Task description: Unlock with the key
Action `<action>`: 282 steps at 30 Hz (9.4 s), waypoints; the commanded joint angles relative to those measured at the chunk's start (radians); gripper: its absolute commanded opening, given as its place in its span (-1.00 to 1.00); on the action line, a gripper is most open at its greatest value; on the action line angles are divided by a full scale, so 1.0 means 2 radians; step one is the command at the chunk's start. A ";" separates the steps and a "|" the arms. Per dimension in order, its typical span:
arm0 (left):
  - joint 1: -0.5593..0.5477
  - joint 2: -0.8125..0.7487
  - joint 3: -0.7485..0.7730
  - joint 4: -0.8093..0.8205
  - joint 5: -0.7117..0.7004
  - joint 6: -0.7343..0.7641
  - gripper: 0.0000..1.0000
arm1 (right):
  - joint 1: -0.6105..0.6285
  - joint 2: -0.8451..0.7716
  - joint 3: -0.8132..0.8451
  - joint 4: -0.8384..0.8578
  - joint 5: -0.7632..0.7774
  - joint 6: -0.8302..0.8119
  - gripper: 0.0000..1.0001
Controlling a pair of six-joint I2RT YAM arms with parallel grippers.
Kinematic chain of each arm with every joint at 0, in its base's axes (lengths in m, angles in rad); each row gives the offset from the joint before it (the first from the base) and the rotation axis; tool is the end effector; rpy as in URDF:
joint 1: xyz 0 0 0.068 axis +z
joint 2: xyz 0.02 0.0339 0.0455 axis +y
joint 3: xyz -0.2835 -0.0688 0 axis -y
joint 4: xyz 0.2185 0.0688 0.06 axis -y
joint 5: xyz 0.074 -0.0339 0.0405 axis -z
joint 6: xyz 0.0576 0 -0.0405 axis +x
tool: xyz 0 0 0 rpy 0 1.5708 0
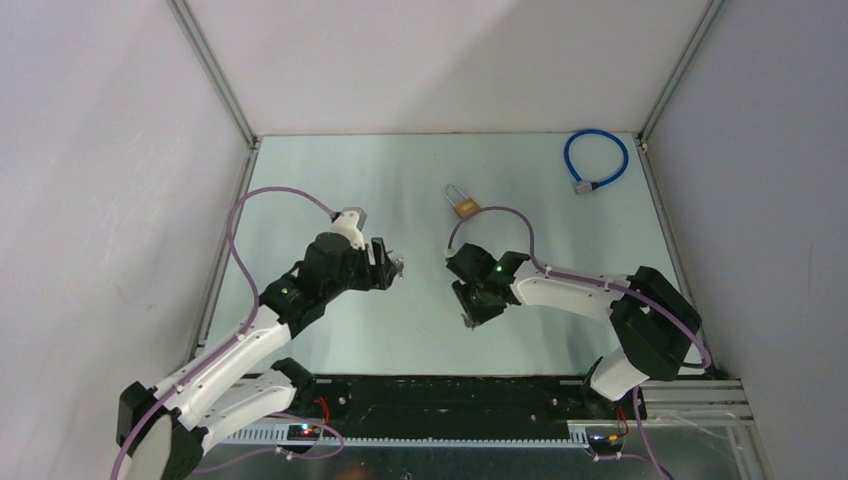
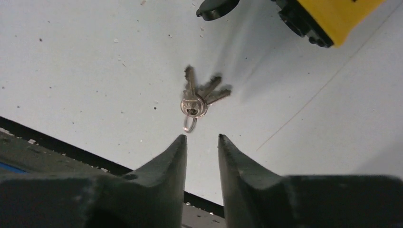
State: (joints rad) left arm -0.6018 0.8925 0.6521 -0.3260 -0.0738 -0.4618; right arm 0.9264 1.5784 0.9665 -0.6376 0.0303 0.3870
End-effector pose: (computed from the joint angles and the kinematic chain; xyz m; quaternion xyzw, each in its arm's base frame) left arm 0.1504 -0.0981 0.2700 0.0436 0.8750 -0.2161 0.4310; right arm 0.1678 0.2204 0.1958 -0.2606 0.9520 0.0858 0.1358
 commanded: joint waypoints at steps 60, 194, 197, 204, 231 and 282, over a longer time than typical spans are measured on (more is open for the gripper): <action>-0.061 -0.013 -0.050 0.327 0.198 -0.073 0.38 | -0.072 -0.303 -0.125 0.345 -0.199 0.005 -1.00; -0.021 0.269 0.209 -0.005 0.116 -0.056 0.89 | -0.181 -0.607 -0.313 0.305 -0.049 0.163 -1.00; -0.049 0.357 0.259 -0.030 0.091 -0.043 0.88 | -0.182 -0.622 -0.322 0.271 -0.033 0.171 -1.00; -0.099 0.500 0.367 -0.096 0.031 -0.051 0.84 | -0.184 -0.638 -0.334 0.243 -0.023 0.177 -1.00; -0.172 0.663 0.527 -0.177 -0.066 -0.115 0.49 | -0.191 -0.679 -0.353 0.204 -0.023 0.189 -1.00; -0.128 0.286 0.320 -0.153 -0.113 -0.348 -0.99 | -0.103 -0.232 -0.280 0.664 -0.188 0.134 -1.00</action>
State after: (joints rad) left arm -0.8516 1.5227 1.2884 -0.6880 -0.2676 -1.1519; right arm 0.7261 1.1015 0.3580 0.6113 -0.3286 0.6540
